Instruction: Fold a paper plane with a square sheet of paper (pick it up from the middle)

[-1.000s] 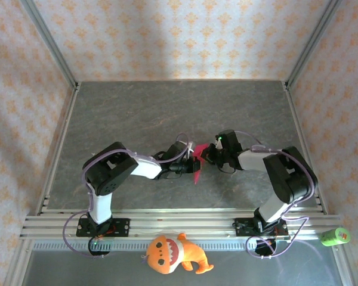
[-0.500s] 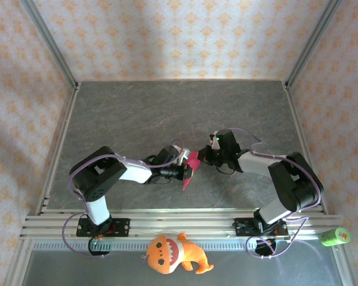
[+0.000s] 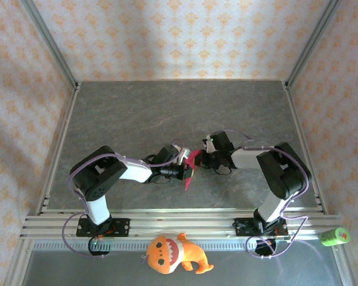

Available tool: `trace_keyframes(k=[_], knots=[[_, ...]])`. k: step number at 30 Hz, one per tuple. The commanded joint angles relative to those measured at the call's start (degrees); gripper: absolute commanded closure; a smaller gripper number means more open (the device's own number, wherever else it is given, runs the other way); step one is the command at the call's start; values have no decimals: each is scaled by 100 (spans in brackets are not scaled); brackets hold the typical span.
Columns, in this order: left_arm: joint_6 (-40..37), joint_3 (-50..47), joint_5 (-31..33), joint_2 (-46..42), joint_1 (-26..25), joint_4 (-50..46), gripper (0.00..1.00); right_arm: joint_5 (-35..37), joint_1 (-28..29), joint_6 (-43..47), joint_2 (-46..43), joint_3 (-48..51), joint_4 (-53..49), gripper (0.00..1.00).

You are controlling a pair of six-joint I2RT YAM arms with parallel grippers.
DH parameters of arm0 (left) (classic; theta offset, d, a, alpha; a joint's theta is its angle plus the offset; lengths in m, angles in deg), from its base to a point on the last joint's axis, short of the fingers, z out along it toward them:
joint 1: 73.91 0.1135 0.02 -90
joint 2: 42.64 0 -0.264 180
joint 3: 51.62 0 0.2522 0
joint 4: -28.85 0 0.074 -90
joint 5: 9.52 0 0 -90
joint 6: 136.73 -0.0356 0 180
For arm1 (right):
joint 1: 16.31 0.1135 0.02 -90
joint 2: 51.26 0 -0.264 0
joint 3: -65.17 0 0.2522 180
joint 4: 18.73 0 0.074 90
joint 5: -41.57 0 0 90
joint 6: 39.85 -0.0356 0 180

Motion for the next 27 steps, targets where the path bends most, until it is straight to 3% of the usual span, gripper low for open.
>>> trace_keyframes(k=[1,6,13,21,27], knots=[[-206,-380,407,515,50,-1504,100,554,-291,10,241,-115,-159,100],[-175,-426,549,591,54,-1539,100,454,-567,-159,267,-229,-121,99],[-219,-455,531,626,53,-1539,100,849,-651,-144,200,-510,-387,98],[-407,-473,440,653,57,-1612,100,-366,-468,202,-357,-411,-329,97],[-502,-430,345,653,62,-1642,100,-228,-16,230,-36,-382,-336,97]])
